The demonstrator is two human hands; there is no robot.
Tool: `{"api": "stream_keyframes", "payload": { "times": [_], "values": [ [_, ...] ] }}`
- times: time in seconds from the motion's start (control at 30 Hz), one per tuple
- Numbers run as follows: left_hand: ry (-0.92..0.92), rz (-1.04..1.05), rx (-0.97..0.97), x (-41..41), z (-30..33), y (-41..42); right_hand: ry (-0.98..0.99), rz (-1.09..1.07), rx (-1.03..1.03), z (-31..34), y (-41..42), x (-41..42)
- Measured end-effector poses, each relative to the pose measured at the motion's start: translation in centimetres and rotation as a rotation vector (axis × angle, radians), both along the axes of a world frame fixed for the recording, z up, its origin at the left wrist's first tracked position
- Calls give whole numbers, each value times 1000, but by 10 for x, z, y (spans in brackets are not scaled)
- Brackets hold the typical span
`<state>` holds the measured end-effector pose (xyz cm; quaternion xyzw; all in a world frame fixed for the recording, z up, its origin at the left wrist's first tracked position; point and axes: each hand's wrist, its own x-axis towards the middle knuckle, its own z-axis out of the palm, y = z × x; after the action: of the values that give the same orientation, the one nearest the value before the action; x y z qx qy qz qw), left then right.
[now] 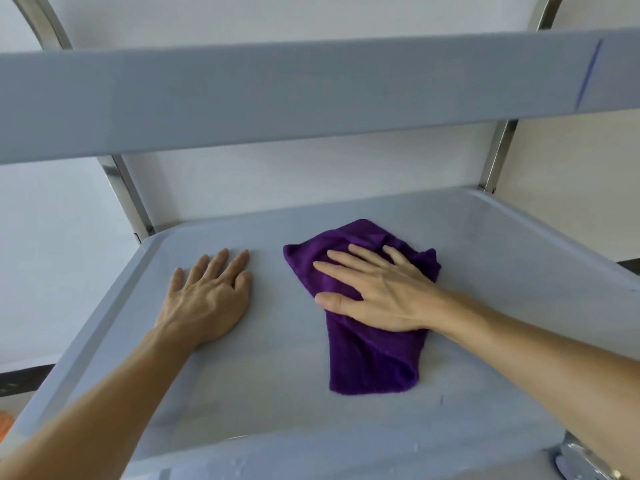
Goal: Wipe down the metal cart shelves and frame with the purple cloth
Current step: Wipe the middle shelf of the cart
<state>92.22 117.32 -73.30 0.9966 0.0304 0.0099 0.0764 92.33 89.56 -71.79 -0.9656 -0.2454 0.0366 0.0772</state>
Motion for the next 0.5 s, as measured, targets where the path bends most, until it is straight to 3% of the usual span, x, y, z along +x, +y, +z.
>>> {"api": "stream_keyframes", "payload": {
  "times": [0.13,0.3,0.4,0.5],
  "values": [
    [0,2,-6,2,-1,1,32,-29,10,10,-59,-16],
    [-10,15,-19,3,-3,0,75,-402,-36,16,-141,25],
    [-18,17,-20,2,-1,-2,83,-592,-48,14,-137,58],
    [-20,16,-14,1,0,-3,98,-633,-28,6,-89,72]
  ]
}}
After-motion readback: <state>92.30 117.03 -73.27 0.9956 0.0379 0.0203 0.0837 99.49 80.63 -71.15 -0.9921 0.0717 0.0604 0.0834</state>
